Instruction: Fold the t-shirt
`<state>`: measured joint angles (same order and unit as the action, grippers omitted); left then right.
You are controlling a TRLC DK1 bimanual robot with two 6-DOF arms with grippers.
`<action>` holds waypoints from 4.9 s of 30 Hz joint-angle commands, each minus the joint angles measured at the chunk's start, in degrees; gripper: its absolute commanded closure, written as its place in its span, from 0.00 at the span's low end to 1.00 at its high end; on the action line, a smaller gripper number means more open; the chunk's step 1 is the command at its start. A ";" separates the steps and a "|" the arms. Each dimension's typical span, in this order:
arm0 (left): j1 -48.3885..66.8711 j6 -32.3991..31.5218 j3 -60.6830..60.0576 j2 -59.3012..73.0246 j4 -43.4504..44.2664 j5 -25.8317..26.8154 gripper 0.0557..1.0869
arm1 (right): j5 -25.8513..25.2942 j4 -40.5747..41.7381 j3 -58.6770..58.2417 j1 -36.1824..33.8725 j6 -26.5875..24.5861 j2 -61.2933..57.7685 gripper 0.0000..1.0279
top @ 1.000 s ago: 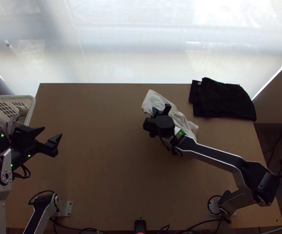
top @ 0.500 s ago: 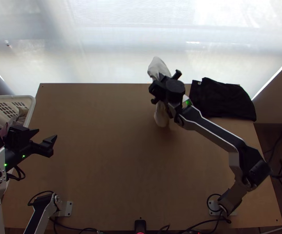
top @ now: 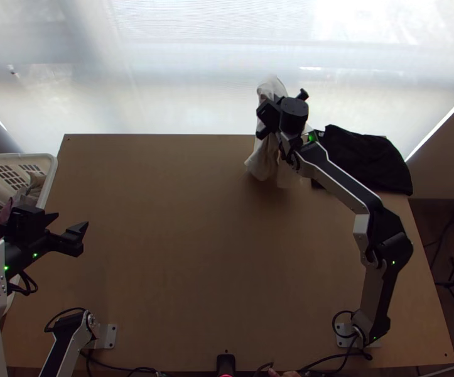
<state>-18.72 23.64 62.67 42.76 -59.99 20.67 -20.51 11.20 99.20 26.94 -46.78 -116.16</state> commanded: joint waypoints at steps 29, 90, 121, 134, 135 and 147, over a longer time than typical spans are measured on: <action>0.00 -0.08 0.25 0.92 -0.57 -1.07 0.05 | 0.47 4.97 -9.02 -22.46 10.13 0.23 0.97; 4.75 0.53 -2.12 0.83 -1.19 -2.03 0.05 | 6.10 2.16 -23.96 -53.57 11.72 1.37 0.06; 9.67 -14.32 -10.73 -15.87 20.70 -1.95 0.05 | 6.27 -7.77 -47.08 -31.16 24.02 62.63 0.05; 16.35 -9.75 -42.72 -40.39 47.42 -2.03 0.05 | -4.27 2.86 -77.14 -9.71 25.52 93.92 0.05; 16.26 -9.14 -44.57 -41.88 48.12 -1.95 0.05 | -4.18 4.00 -80.04 -8.92 25.43 97.00 0.05; 24.17 -4.04 -58.02 -42.94 52.96 -1.68 0.05 | -4.18 -2.94 -93.48 -5.58 30.17 115.19 0.05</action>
<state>2.07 17.02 11.25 1.65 -7.97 19.09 -24.64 14.00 10.85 20.05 -20.10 -8.64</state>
